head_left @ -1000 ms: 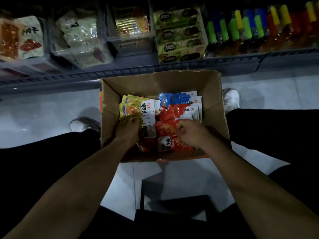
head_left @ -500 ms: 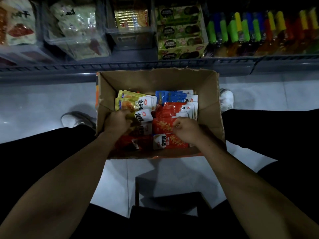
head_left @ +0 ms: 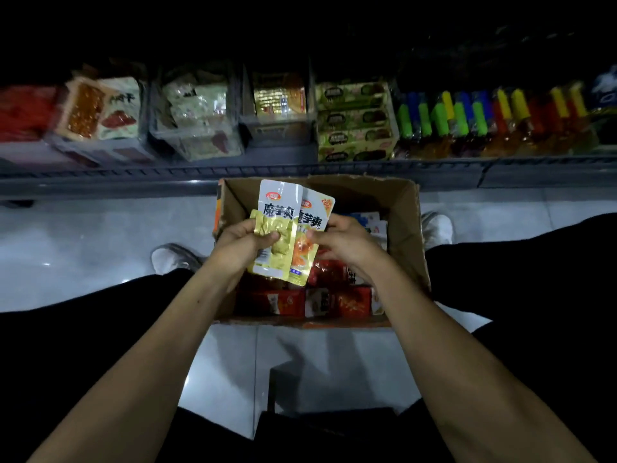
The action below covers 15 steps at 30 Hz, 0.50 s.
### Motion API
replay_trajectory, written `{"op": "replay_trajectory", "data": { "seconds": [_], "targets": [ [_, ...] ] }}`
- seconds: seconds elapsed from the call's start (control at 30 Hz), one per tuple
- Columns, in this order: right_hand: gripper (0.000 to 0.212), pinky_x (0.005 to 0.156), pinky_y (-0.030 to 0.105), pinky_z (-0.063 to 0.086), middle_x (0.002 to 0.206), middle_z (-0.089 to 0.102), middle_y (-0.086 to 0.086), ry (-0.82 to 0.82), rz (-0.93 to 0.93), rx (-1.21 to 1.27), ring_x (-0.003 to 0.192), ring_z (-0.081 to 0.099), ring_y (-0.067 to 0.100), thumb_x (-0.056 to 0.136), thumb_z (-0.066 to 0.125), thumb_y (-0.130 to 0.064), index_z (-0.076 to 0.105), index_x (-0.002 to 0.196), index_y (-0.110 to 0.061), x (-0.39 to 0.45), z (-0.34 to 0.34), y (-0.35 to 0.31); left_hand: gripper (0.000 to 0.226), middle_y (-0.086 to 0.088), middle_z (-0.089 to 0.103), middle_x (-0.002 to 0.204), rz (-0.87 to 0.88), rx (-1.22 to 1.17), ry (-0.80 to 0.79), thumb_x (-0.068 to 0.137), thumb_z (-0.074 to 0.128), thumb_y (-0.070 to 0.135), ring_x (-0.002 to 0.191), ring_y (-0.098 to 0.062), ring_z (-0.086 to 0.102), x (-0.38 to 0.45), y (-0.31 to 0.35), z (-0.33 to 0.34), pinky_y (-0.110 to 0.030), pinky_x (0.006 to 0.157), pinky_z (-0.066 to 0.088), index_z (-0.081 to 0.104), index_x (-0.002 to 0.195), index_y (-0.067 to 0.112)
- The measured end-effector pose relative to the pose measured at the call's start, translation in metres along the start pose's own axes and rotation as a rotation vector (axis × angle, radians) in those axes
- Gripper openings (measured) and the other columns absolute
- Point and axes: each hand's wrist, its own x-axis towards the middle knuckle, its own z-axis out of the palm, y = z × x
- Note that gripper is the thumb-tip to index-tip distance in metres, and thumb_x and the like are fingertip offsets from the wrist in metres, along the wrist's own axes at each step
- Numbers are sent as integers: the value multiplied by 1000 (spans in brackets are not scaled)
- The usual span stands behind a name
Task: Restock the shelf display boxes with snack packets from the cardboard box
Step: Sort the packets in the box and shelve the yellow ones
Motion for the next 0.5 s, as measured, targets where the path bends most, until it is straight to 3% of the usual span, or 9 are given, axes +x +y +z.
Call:
{"op": "replay_trajectory", "data": {
  "seconds": [0.07,0.17,0.23,0.37,0.43,0.5],
  "targets": [
    [24,66,25,58,94,71,-1,26,-26,-10,82,69,10,89,67,-9,64,112,-17,-5,0,-10,16,-6,74,100,23,0,16,86,66,5,97,-27,69,-7,9,2,-39,89,53,72,99,13],
    [23,74,35,60,106,70,7,43,-59,-23,94,69,20,93,62,-8,64,112,-22,-10,-3,-27,20,-5,74,104,68,-8,11,89,62,6,104,-28,66,-18,25,3,-43,97,49,72,103,16],
    [23,75,39,58,107,70,7,66,-94,-84,98,68,24,94,60,-11,63,112,-25,-17,-6,-40,19,-2,75,98,163,45,63,91,61,9,92,-22,67,-30,39,6,-36,86,50,72,99,22],
    [25,66,35,59,104,67,2,101,-183,-120,90,68,18,96,56,-13,61,119,-23,-33,-9,-61,18,-2,71,78,525,191,256,93,60,13,68,-10,57,-55,63,10,-27,65,45,72,89,26],
    [24,61,33,59,106,67,7,77,-203,-31,92,68,20,96,56,-12,62,117,-23,-37,-7,-64,14,9,72,79,613,260,263,91,63,15,70,-7,62,-65,71,17,-25,67,49,75,92,23],
    [23,58,29,56,107,69,12,42,-224,55,91,70,23,96,56,-10,64,115,-23,-41,-2,-65,17,13,74,90,592,258,219,88,66,20,83,-6,69,-69,70,27,-31,77,56,75,102,24]
  ]
}}
